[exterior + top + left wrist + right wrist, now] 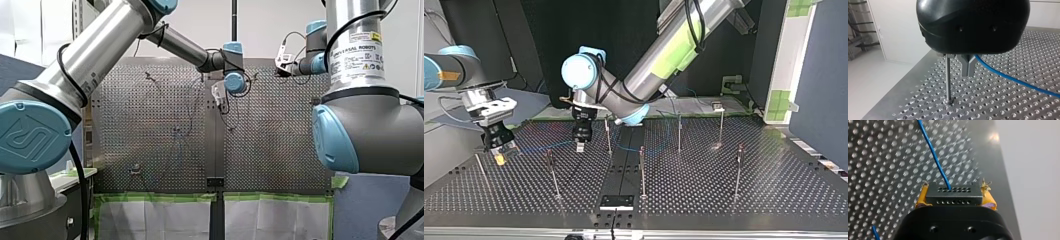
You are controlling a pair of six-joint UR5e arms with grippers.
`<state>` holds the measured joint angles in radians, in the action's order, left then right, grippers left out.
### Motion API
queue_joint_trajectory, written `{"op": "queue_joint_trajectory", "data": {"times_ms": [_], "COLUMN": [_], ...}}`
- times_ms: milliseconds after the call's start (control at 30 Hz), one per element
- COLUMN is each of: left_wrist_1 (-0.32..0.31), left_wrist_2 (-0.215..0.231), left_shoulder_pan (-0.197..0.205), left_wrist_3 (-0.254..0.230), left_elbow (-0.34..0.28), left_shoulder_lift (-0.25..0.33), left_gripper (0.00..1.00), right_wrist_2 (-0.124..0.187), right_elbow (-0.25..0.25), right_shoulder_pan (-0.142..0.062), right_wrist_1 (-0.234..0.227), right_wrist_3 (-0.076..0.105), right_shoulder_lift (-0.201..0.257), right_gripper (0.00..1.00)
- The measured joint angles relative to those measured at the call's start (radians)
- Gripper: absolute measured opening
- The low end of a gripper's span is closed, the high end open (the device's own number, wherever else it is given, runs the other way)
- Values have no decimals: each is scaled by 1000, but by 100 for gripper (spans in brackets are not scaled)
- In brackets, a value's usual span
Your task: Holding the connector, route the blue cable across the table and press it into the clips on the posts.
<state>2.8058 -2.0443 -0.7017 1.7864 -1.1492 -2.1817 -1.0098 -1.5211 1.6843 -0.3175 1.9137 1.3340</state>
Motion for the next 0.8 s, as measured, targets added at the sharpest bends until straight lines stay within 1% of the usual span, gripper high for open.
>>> {"op": "queue_joint_trajectory", "data": {"times_ms": [67,133,267,400,500,633,800], "left_wrist_1": [-8,-17,-21,0,23,29,39], "left_wrist_2": [15,35,72,108,119,121,122], "left_shoulder_pan": [6,16,41,55,60,71,85], "left_wrist_3": [0,1,5,9,9,11,11], "left_elbow": [1,5,19,49,76,112,152], "left_shoulder_lift": [-2,-3,-8,-36,-62,-96,-112], "left_gripper": [0,0,0,0,0,0,0], "right_wrist_2": [-7,-11,-16,-20,-21,-21,-18], "right_elbow": [0,0,0,0,1,4,11], "right_shoulder_pan": [-3,-5,-11,-19,-27,-39,-55], "right_wrist_1": [-2,-7,-27,-48,-61,-77,-99], "right_wrist_3": [-4,-3,5,16,22,29,38], "right_shoulder_lift": [-5,-8,-11,-16,-22,-26,-29], "right_gripper": [0,0,0,0,0,0,0]}}
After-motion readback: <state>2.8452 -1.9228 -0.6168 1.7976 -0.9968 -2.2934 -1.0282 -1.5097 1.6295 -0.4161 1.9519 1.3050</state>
